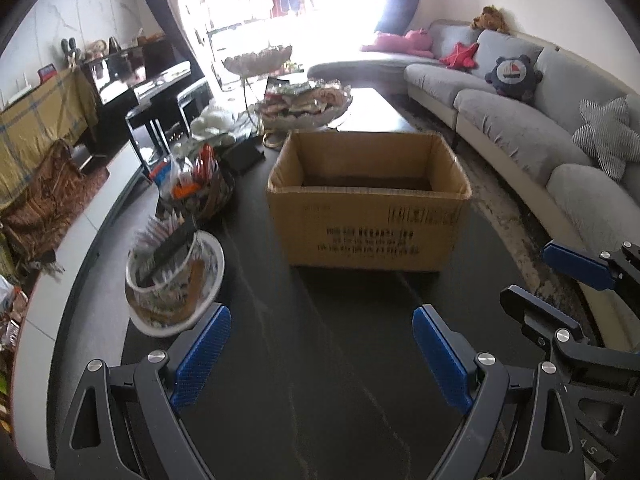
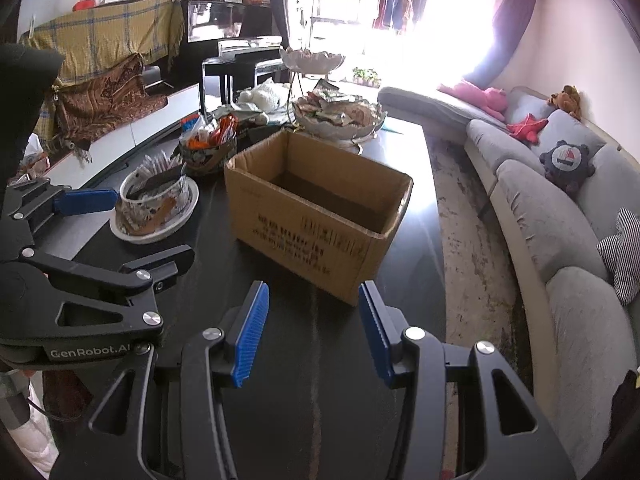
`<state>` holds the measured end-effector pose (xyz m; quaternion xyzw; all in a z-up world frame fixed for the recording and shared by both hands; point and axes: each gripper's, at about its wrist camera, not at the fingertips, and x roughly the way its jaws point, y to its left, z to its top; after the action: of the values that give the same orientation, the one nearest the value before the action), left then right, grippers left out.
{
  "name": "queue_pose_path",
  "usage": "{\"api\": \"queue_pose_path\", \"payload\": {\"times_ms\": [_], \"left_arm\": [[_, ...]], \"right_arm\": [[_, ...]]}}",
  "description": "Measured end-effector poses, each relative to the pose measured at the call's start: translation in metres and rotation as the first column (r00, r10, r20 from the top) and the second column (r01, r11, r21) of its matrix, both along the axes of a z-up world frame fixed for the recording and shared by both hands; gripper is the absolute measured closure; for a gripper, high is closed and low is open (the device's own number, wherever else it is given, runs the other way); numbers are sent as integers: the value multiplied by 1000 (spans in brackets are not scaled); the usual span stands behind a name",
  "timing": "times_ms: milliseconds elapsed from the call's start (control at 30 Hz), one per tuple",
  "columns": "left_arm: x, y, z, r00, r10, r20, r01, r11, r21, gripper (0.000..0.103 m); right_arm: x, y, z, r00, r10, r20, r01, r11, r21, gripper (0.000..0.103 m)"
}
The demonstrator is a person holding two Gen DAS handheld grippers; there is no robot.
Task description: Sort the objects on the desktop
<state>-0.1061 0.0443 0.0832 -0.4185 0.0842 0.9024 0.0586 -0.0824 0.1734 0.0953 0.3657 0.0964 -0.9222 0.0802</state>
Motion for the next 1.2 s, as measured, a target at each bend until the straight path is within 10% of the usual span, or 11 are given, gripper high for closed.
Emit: {"api": "queue_pose_path", "payload": {"times_ms": [1200], "left_arm": [[65, -3, -69, 995, 47, 91, -45, 999, -29, 13]], "right_arm": [[70, 1, -79, 993, -47, 106, 47, 999, -1, 59]]}}
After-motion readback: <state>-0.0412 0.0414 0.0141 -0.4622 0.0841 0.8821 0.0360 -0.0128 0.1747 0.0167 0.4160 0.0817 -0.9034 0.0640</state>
